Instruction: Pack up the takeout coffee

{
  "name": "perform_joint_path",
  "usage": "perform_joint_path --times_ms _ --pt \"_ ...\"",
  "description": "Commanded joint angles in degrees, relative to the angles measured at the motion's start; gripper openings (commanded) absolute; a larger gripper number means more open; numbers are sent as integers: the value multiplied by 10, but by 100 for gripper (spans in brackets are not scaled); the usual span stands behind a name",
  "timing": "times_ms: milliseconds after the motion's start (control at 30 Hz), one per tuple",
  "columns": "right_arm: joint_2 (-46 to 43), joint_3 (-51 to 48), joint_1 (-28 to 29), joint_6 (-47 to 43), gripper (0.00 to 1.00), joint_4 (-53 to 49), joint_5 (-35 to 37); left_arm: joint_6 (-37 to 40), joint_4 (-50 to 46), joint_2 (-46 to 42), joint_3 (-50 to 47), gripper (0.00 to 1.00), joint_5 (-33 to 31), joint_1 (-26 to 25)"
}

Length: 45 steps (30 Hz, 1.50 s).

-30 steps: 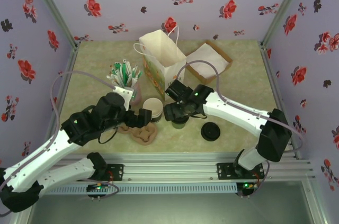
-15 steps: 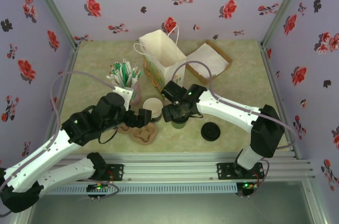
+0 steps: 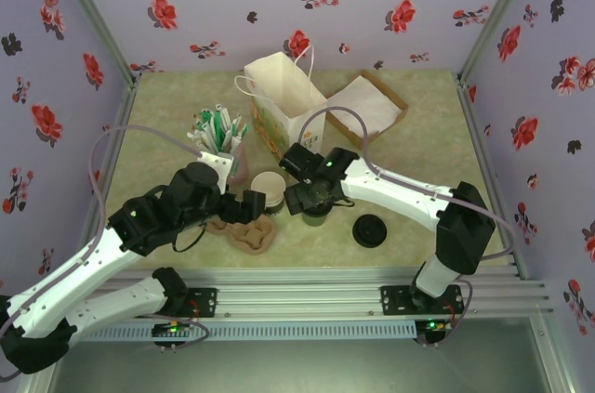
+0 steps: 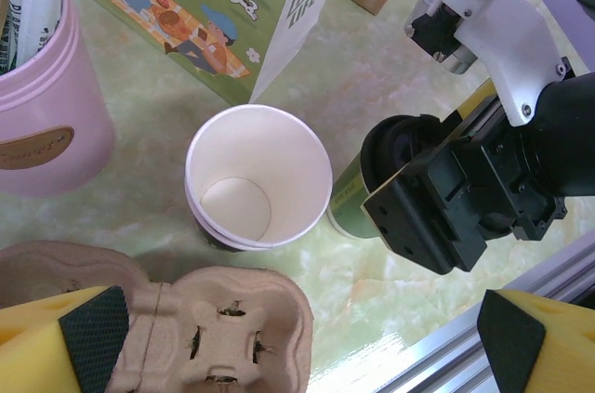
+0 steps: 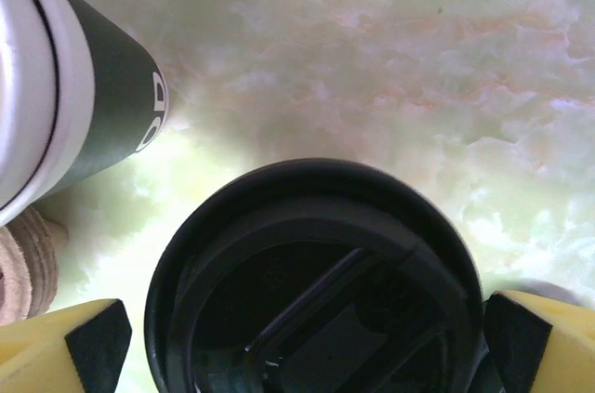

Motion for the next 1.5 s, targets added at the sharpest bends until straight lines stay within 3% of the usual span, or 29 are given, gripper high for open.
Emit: perform_joint_path --times_ms 0,367,967,1267,1467 --pt "2 21 7 -3 99 -22 12 -5 3 -7 -6 99 -10 5" --pt "11 22 9 -1 99 -35 37 -5 4 -7 -8 99 -10 6" --pt "48 9 9 -2 99 -5 13 -6 3 -8 -8 99 -9 7" --pt "42 5 9 9 86 -10 33 -5 2 -11 -8 99 -9 7" --pt "31 1 7 14 85 -23 64 -5 -1 -13 -6 99 -9 7"
